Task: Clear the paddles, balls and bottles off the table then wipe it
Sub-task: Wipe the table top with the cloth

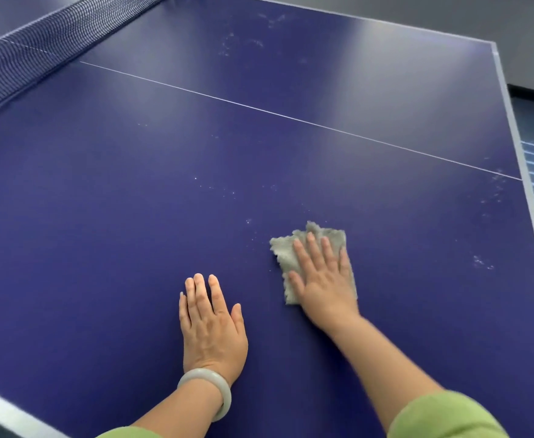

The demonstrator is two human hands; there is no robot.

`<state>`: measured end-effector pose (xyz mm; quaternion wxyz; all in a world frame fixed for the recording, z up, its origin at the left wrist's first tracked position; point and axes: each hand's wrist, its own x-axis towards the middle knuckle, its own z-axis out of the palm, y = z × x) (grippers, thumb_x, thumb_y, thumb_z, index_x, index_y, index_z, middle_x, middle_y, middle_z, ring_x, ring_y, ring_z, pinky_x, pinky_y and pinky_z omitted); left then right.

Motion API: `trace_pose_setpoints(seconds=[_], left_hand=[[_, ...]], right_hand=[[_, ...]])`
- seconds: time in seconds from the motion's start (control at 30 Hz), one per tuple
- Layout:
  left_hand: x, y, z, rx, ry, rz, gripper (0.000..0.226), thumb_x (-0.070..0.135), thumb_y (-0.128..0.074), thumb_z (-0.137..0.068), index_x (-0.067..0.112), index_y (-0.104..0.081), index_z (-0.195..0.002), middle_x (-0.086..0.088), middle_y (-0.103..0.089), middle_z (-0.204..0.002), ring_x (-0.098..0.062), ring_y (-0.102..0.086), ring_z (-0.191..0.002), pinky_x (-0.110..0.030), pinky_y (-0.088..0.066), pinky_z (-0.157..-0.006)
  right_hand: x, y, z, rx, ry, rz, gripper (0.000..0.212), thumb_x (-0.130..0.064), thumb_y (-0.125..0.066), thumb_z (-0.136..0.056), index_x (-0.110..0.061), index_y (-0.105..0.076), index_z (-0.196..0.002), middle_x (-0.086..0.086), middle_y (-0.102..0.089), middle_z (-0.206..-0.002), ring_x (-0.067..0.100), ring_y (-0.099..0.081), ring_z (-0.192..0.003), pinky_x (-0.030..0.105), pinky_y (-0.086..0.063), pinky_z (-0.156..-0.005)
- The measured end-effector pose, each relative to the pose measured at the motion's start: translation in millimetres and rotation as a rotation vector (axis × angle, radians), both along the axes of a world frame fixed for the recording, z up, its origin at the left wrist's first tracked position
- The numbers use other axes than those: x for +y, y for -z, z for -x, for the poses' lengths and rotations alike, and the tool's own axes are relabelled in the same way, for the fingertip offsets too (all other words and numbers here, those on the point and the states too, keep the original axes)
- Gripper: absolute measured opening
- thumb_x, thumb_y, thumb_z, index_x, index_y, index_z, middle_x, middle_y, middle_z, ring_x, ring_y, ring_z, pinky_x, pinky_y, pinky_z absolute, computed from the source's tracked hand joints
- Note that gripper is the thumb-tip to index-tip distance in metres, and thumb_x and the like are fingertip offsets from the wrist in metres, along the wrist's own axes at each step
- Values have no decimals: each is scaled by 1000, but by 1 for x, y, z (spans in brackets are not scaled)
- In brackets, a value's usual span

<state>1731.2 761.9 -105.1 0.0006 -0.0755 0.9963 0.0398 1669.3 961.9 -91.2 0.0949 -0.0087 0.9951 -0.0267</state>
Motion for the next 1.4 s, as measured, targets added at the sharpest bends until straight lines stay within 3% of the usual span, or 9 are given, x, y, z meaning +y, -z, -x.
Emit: trace_pose_setpoints(seconds=[0.13, 0.2, 0.37, 0.63, 0.83, 0.9, 1.07, 1.2, 1.4], left_hand=[[0, -1, -1, -14, -6, -1, 69, 41, -20, -95, -2, -36, -146, -25, -35, -151, -39, -29, -143, -50, -20, -116], [0, -1, -1, -13, -7, -11, 69, 41, -21, -95, -2, -36, -146, -25, -35, -151, -39, -29, -143, -51, -20, -115], [1, -1, 0, -24, -12, -14, 68, 41, -22, -95, -1, -36, -147, -24, -33, -152, -38, -28, -144, -51, -20, -116], [1, -1, 0, -31, -16, -25, 69, 40, -22, -93, -1, -36, -147, -23, -33, -153, -37, -27, -145, -50, -21, -115], [0, 0, 0, -53, -3, -57, 68, 40, -25, -93, -2, -36, -147, -25, -34, -152, -39, -27, -145, -52, -21, -115], [0, -1, 0, -57, -3, -69, 68, 40, -25, -94, -2, -35, -147, -26, -33, -152, -39, -26, -145, -52, -21, -115], [-1, -3, -1, -74, 12, -108, 69, 39, -22, -94, -3, -31, -148, -26, -29, -154, -39, -23, -146, -53, -21, -116], [-1, -5, 0, -82, 14, -129, 69, 39, -22, -94, -4, -30, -148, -27, -29, -154, -40, -22, -146, -54, -20, -117], [-3, -8, -1, -129, 26, -139, 70, 40, -19, -95, -3, -29, -149, -27, -28, -154, -40, -20, -147, -54, -19, -118]], right_hand=[[52, -5, 17, -56, 388, 12, 64, -56, -10, -98, -31, 6, -155, -5, 16, -162, 20, 15, -150, 50, 8, -120], [44, 1, -17, -1, 405, 7, 65, -56, -6, -98, -28, 3, -156, -1, 12, -163, 23, 11, -150, 52, 6, -120], [-19, 8, -72, 95, 35, 78, 53, -48, -25, -98, -42, -24, -151, 3, -17, -162, 28, -7, -150, 53, -3, -119], [-56, -8, 53, -39, -316, 68, 60, -60, 2, -91, -51, 1, -150, -7, 12, -163, 23, 17, -149, 51, 13, -118], [20, -6, 92, -88, 360, 11, 60, -53, -12, -100, -36, 6, -155, -5, 15, -163, 24, 16, -149, 53, 11, -118], [9, -9, 76, -80, 438, 12, 61, -52, -12, -100, -32, 6, -155, -3, 14, -163, 25, 16, -149, 55, 10, -118], [-61, 1, 4, 45, 14, 45, 62, -55, -12, -99, -33, 2, -155, -7, 8, -163, 20, 12, -150, 50, 7, -120], [-24, 0, -33, 19, -152, 4, 64, -62, -1, -96, -36, 2, -155, -11, 7, -163, 15, 13, -150, 46, 0, -121], [20, -3, -43, -33, 635, -22, 62, -53, -8, -99, -32, 11, -154, -3, 14, -163, 22, 14, -150, 52, 4, -120]])
